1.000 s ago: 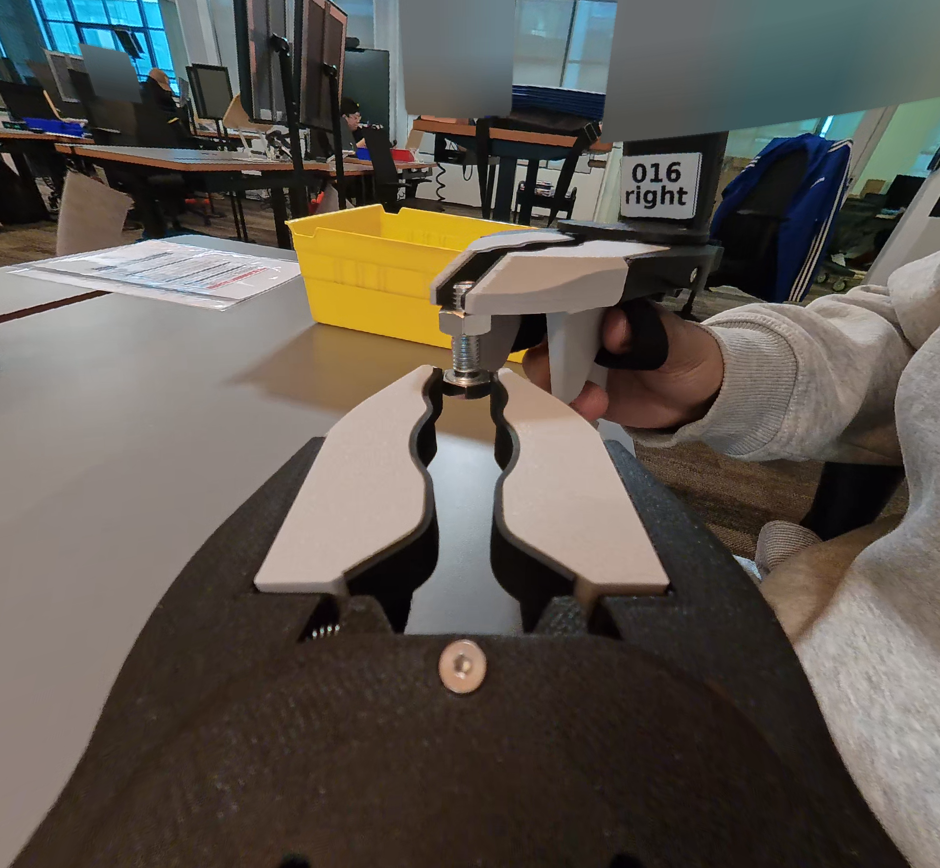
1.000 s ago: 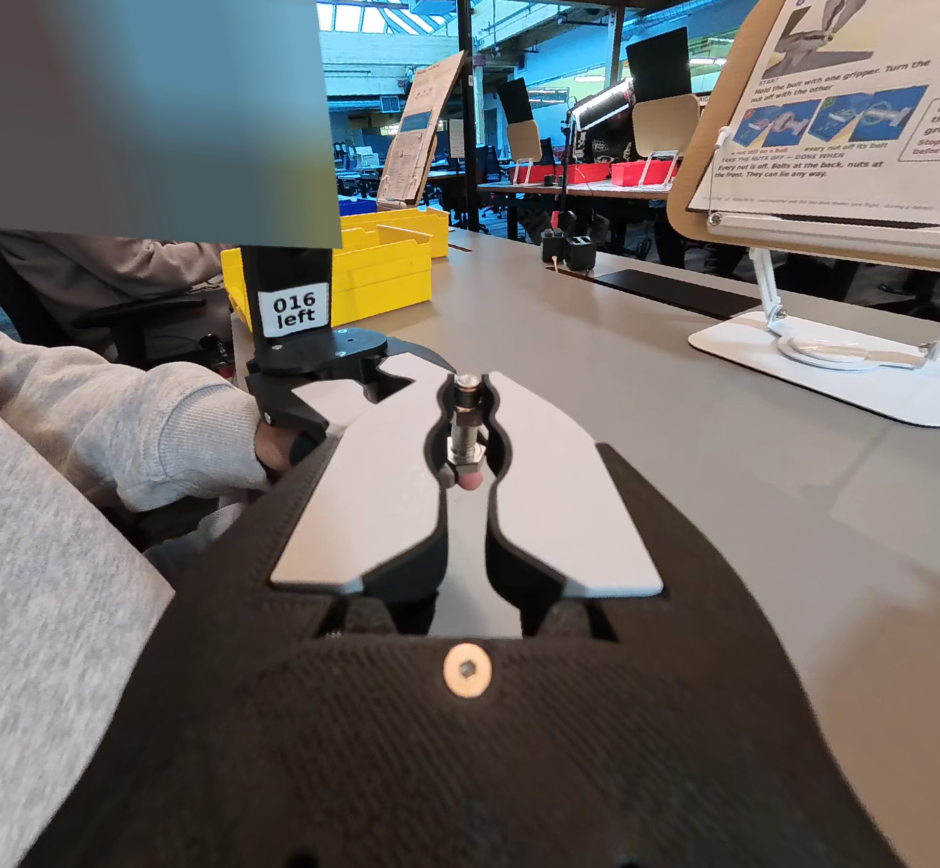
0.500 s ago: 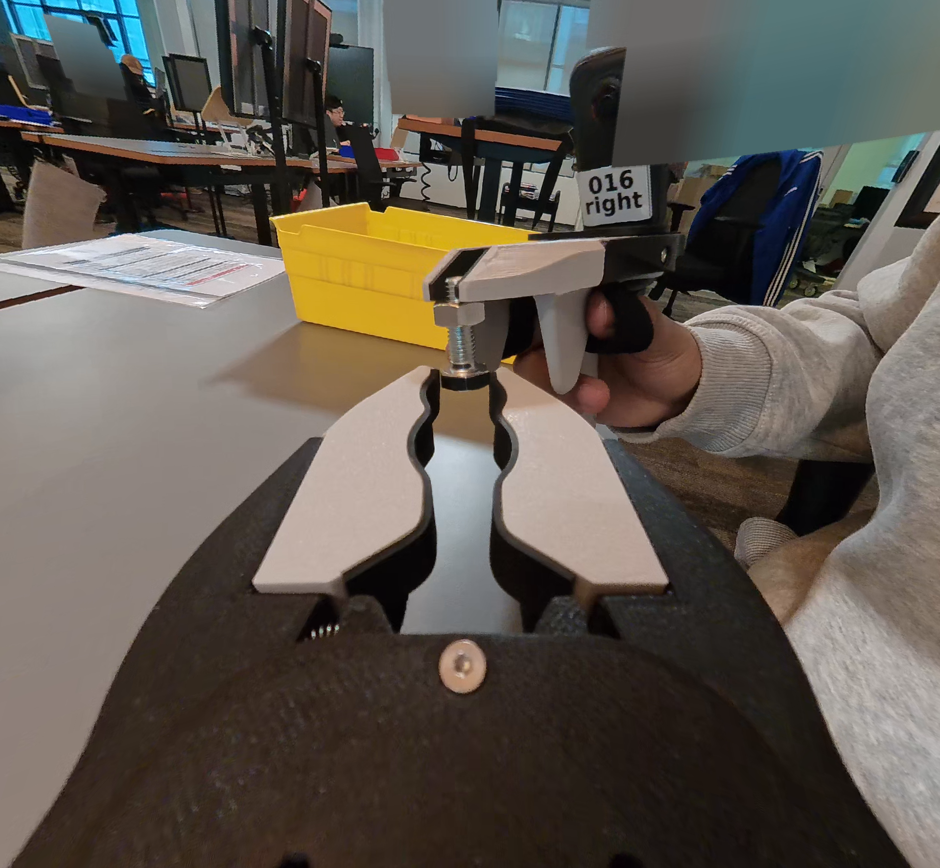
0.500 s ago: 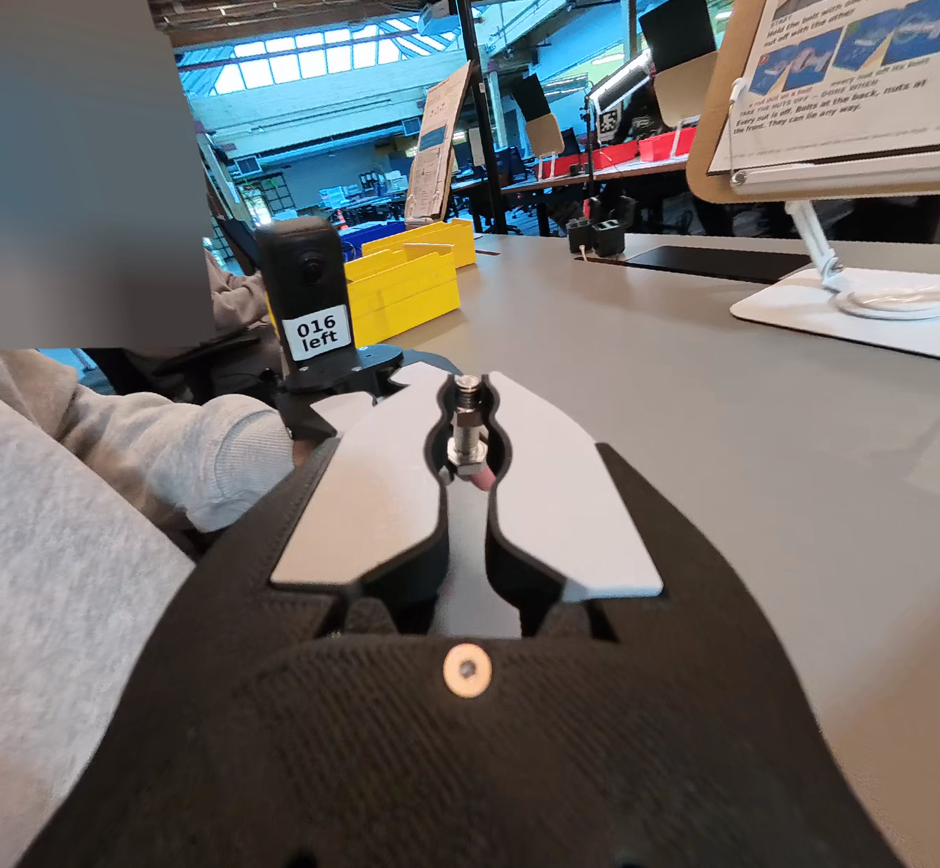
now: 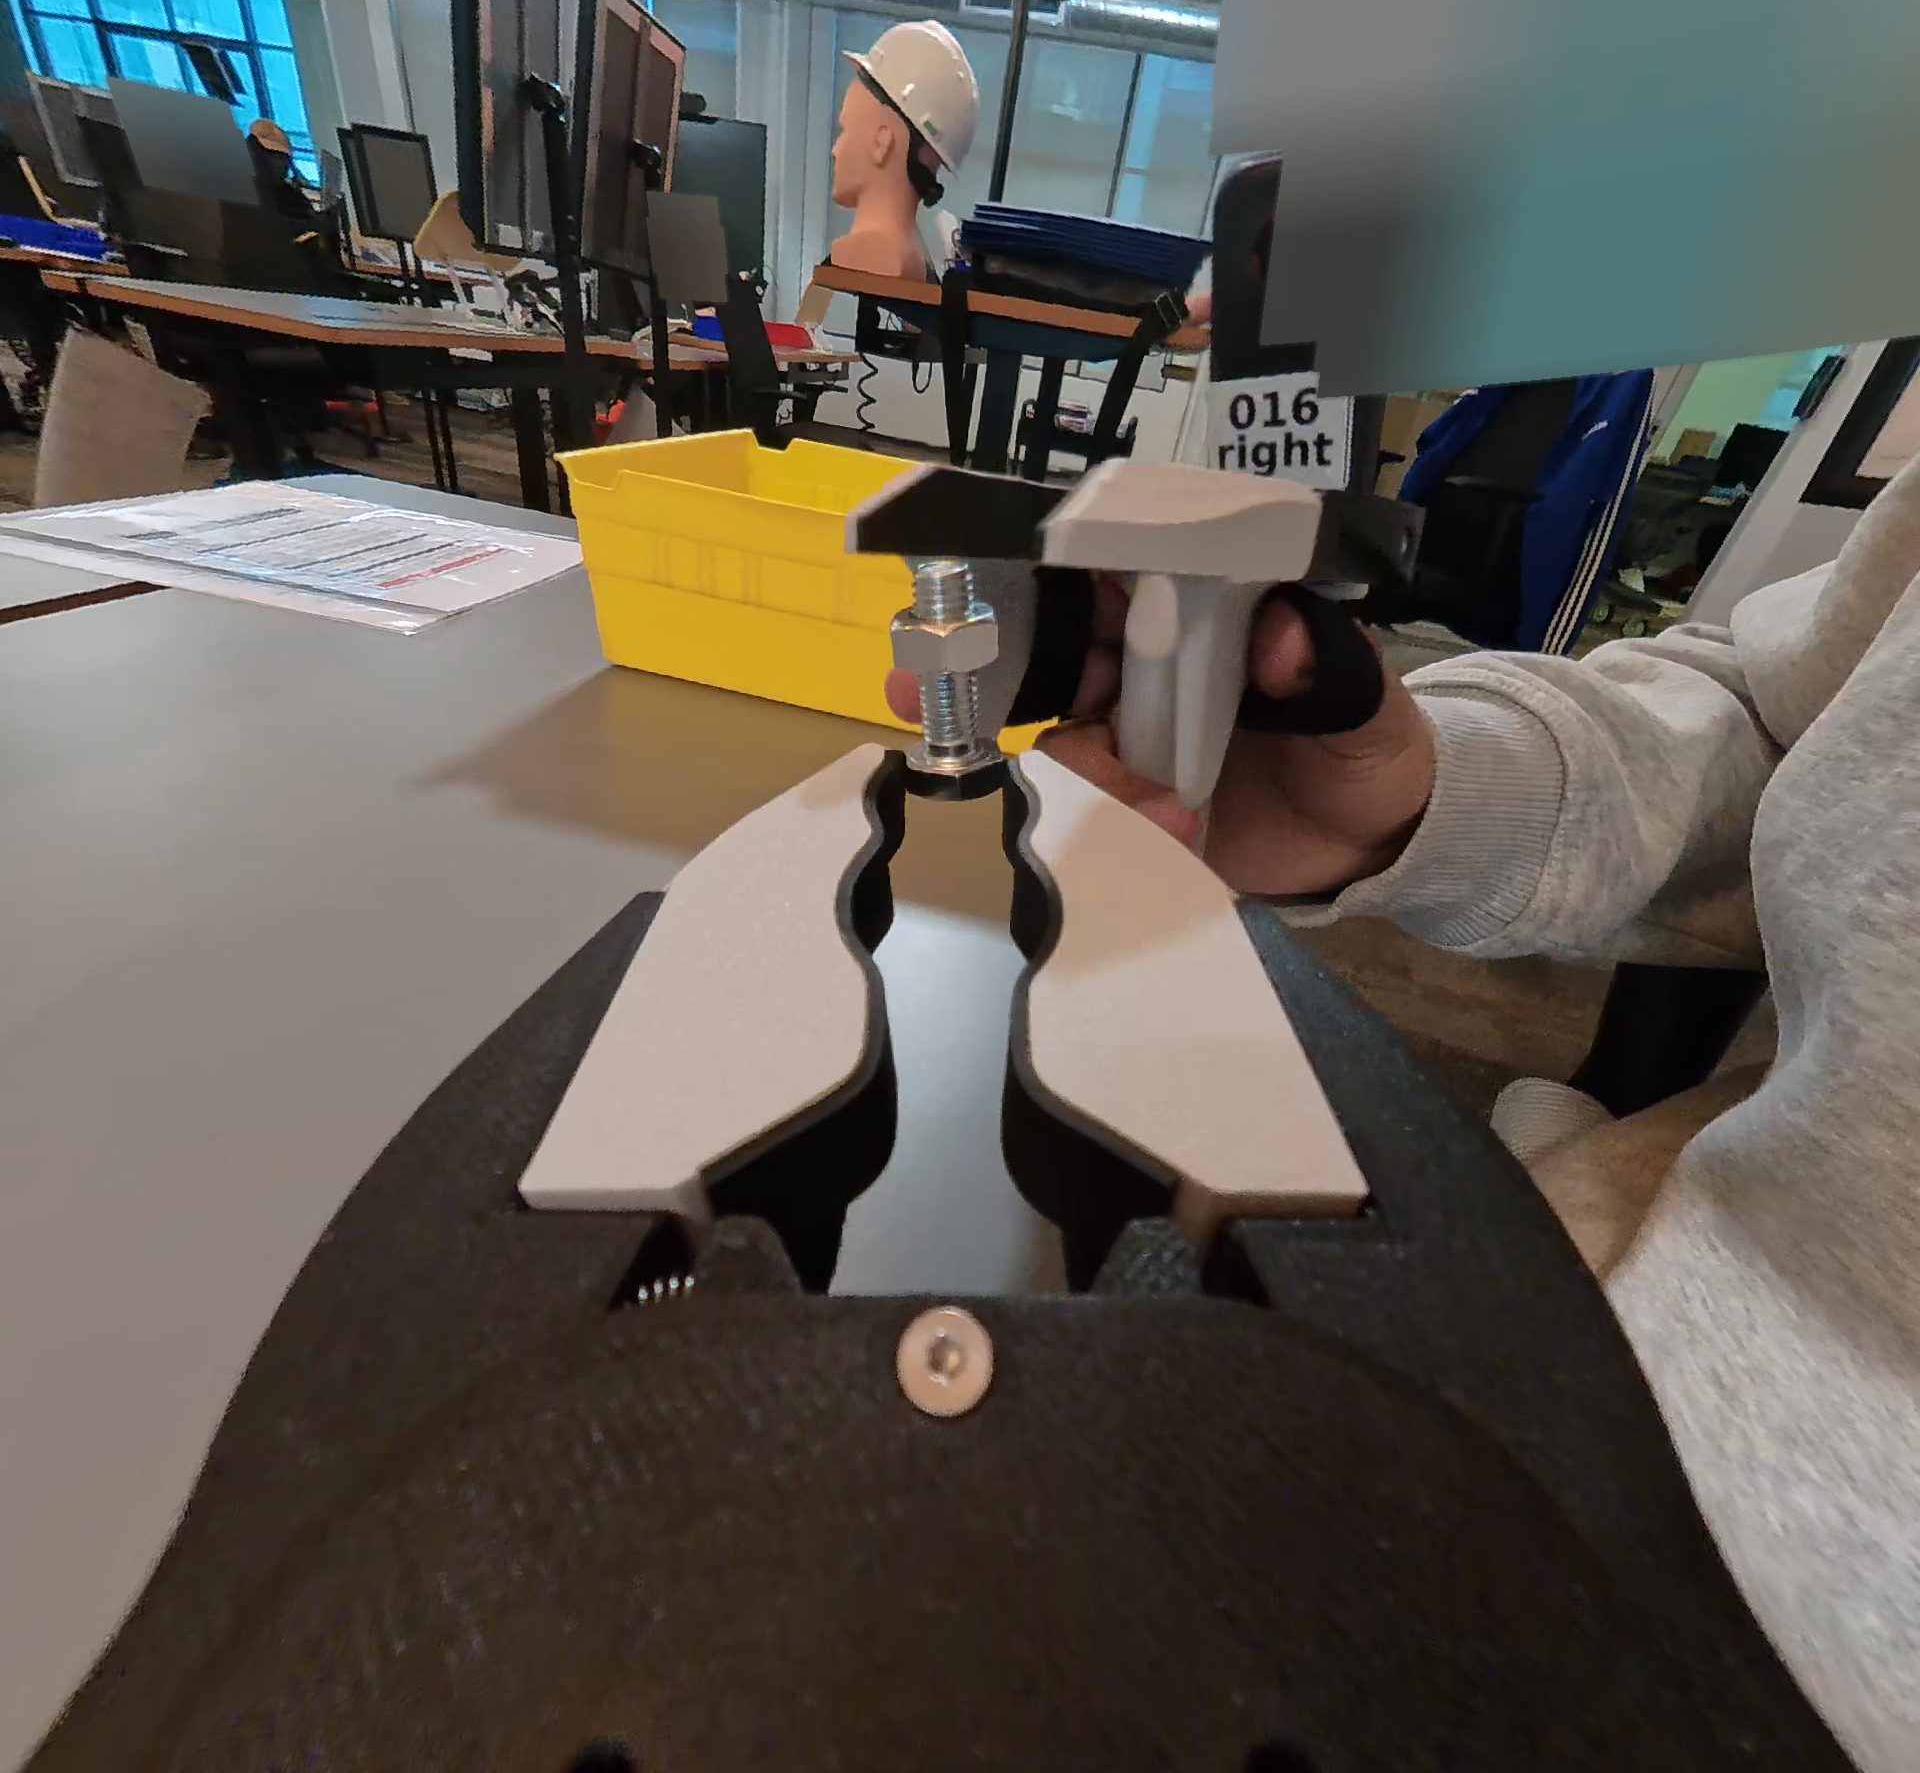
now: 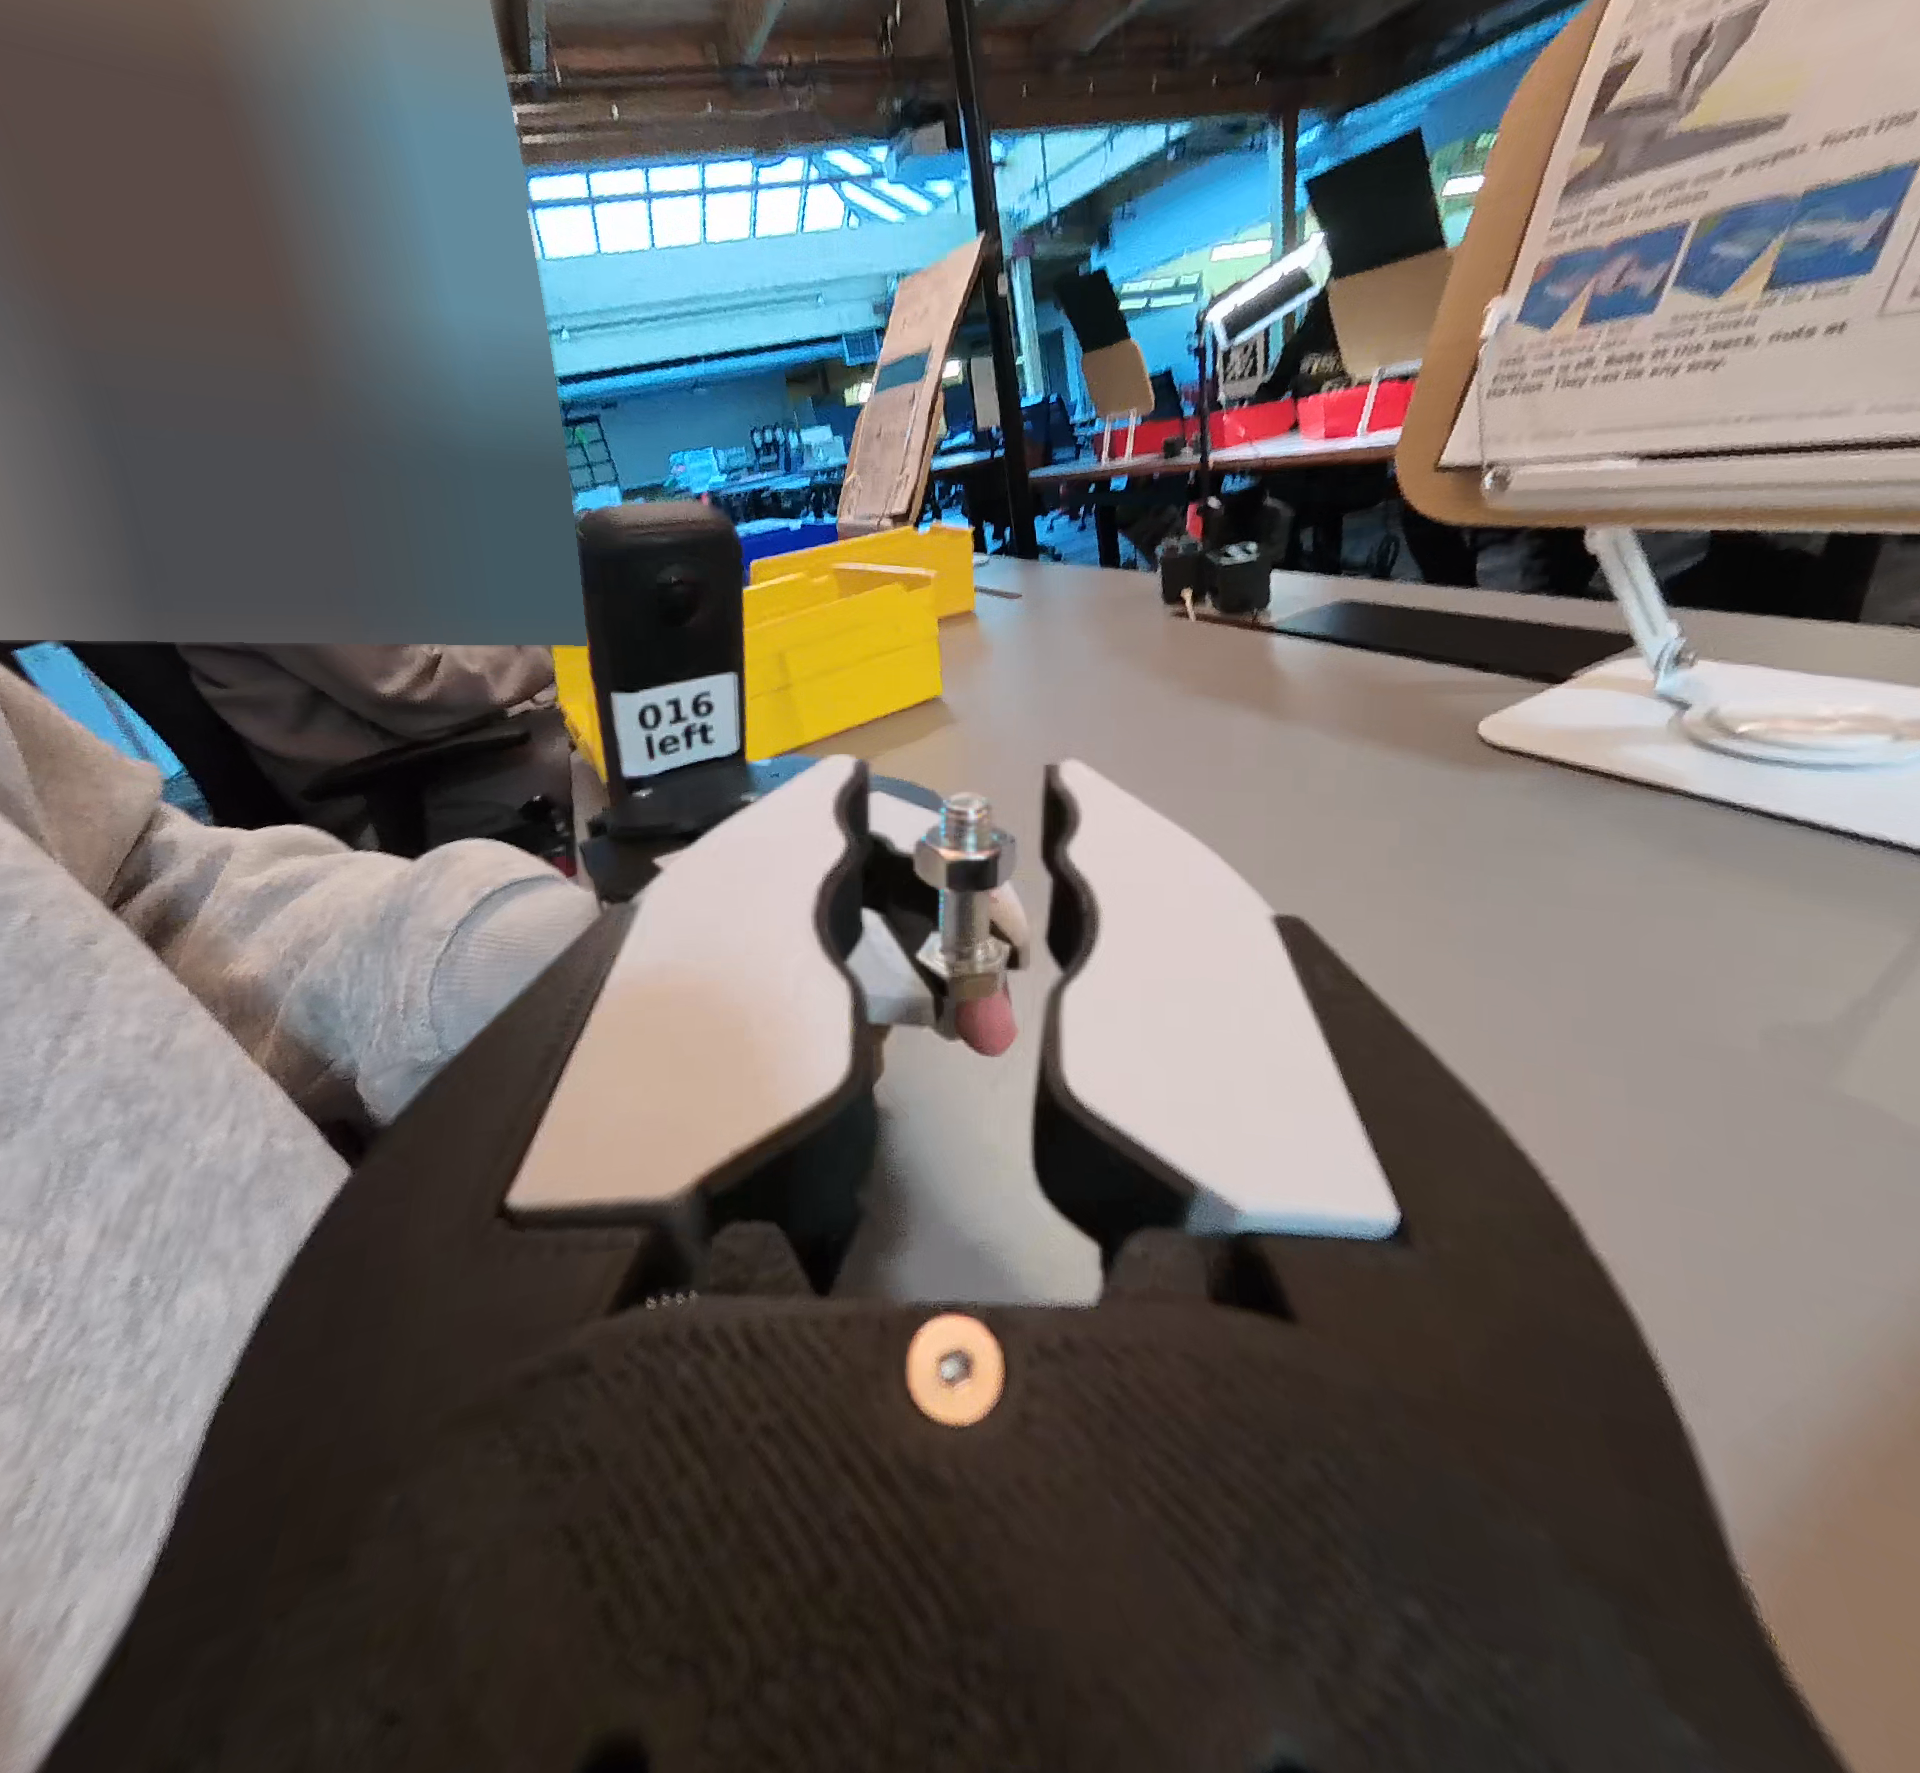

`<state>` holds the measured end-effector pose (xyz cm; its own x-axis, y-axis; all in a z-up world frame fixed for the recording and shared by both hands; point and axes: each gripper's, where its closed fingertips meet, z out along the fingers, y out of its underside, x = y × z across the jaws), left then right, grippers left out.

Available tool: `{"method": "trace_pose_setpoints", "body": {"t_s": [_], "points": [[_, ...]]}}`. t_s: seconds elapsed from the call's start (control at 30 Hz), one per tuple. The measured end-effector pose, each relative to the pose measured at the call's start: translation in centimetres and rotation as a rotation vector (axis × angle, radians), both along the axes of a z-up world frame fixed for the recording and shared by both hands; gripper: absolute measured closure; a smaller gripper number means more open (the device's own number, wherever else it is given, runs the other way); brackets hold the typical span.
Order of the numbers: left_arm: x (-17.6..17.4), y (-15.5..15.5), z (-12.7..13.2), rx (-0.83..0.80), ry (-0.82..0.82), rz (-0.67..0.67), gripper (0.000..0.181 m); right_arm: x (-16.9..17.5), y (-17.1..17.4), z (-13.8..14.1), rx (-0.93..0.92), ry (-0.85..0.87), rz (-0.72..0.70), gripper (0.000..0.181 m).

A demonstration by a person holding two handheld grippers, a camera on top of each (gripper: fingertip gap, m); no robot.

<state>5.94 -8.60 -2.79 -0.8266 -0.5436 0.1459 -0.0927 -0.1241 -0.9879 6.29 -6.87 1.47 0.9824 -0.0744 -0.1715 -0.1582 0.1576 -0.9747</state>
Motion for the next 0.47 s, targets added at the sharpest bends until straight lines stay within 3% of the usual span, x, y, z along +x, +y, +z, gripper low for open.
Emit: {"method": "trace_pose_setpoints", "body": {"t_s": [0.47], "points": [[0.3, 0.6, 0.2, -0.021, 0.001, 0.008, 0.163, 0.1, 0.3, -1.2, -0.071, -0.014, 0.003, 0.156]]}}
